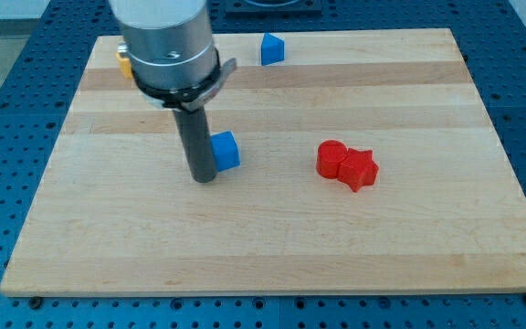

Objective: Push the cube into the triangle

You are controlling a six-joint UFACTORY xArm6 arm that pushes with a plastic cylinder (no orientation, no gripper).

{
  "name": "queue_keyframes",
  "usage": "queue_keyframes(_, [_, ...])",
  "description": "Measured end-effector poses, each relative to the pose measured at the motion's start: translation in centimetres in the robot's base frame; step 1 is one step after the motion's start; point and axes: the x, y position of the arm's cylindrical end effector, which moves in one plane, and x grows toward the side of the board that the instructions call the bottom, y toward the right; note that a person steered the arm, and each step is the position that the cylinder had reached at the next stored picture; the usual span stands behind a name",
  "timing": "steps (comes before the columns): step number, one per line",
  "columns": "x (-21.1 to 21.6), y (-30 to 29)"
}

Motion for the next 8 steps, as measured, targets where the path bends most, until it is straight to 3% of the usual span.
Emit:
queue_keyframes(3, [-3.9, 1.7])
queue_keyframes(5, [-5.9, 6.2])
queue_keyframes(8, [-10.3, 6.4])
